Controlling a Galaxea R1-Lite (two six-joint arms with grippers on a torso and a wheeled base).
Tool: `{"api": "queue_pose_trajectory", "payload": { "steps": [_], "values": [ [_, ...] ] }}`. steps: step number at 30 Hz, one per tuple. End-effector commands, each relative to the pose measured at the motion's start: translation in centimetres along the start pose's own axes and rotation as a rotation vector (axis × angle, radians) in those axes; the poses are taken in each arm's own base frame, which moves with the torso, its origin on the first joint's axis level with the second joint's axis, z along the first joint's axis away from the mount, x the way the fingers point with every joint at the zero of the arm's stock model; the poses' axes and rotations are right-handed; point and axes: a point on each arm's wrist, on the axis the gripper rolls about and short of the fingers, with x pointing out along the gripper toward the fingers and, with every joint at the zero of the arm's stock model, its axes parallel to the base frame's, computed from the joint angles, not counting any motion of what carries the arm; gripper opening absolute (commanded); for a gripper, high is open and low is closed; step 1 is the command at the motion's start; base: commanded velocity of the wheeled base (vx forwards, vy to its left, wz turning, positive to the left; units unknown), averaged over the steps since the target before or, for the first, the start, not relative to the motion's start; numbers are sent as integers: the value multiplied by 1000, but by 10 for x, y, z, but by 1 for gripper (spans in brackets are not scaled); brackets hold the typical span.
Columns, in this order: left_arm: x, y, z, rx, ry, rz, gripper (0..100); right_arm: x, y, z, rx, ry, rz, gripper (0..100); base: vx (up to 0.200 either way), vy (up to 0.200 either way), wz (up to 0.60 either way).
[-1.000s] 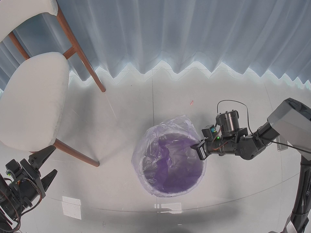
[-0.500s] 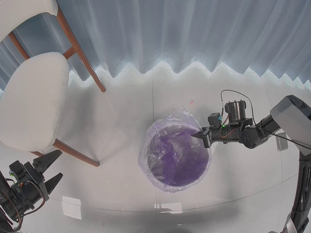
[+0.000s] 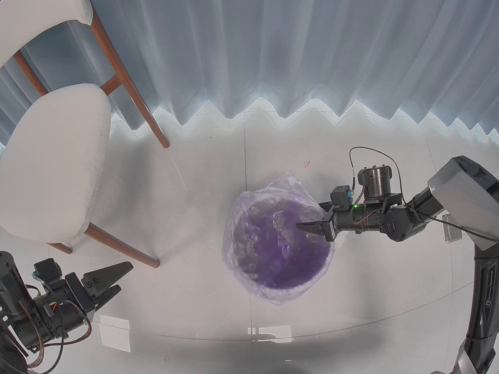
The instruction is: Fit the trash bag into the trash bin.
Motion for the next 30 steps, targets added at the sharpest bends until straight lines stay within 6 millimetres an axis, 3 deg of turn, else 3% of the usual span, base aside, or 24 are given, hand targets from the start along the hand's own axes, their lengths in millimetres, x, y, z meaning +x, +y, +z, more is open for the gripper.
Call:
{"api": "queue_pose_trajectory", "payload": {
  "steps": [1,6,11,16,21,24,27,30],
  "values": [
    [2,6,-3,-12,21,32,100,16,3,-8,-5,9,18,100,0,0,0],
    [1,6,-3,-18,14,36,100,15,2,-6,-7,3,14,100,0,0,0],
    [1,6,-3,-19,11,37,100,3,-12,0,-14,-25,-31,100,0,0,0],
    [1,6,-3,-23,11,39,100,-32,-33,25,-20,-111,-121,100,0,0,0],
    [1,6,-2,-23,8,37,100,-60,-27,33,136,-121,-163,100,0,0,0],
    [-1,6,-2,-23,4,35,100,-72,-2,24,396,-54,-277,100,0,0,0],
    [-3,5,-2,-25,-11,35,100,-74,48,15,531,47,-275,100,0,0,0],
    [-4,7,0,-36,-25,44,100,-74,98,-20,617,296,-367,100,0,0,0]
  ]
}}
